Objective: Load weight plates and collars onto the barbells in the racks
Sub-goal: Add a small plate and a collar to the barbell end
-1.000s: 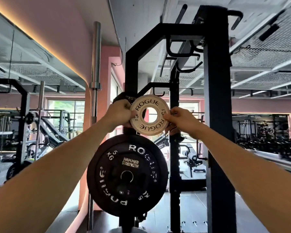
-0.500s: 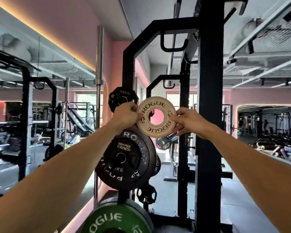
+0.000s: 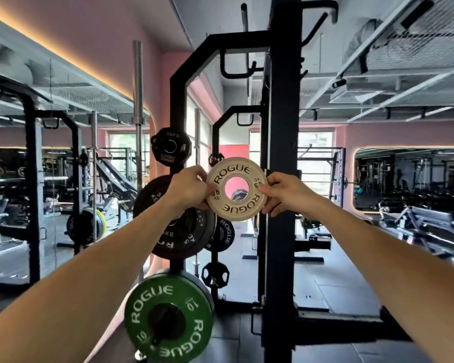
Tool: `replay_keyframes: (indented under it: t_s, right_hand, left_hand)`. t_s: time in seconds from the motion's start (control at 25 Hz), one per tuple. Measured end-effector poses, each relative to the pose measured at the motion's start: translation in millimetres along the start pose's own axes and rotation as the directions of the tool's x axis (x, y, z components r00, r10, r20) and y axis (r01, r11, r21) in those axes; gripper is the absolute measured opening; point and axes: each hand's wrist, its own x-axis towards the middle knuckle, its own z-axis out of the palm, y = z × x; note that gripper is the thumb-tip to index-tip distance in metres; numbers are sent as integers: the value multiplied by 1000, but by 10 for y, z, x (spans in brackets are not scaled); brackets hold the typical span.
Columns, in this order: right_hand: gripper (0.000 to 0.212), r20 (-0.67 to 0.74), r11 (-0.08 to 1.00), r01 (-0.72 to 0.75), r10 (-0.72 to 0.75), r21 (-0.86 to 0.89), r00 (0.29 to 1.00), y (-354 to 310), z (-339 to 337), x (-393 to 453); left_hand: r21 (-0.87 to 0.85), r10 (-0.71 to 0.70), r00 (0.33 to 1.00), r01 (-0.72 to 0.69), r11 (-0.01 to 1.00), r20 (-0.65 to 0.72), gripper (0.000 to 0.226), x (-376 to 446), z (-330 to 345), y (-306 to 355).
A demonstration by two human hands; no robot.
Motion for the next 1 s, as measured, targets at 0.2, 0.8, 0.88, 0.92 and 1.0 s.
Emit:
replay_keyframes:
  t_s: [0.2,0.8,0.88,0.92,1.0]
  right_hand:
    - [17,-78,998,-66,66,6,995,105,-516,-676]
    - [14,-144,988,-144,136,-46,980,1206,-2177,-1147]
    - [15,-145,987,-158,152,-29,978,1370,-2276,-1118]
    - [15,-146,986,-168,164,-17,976,1445,-2319,-1102]
    - [13,-146,984,-177,176,1,974,1564,-2378,-1048]
  left_hand:
    - [-39,-1,996,4,999,89,12,-436,526,443]
    - [-94,-29,974,51,994,225,8,-482,2540,963]
    - [-107,-49,971,76,991,232,9,-436,2715,960]
    - [-99,-60,970,85,991,234,9,-408,2798,954]
    - [-85,-69,971,91,992,228,8,-338,2942,917]
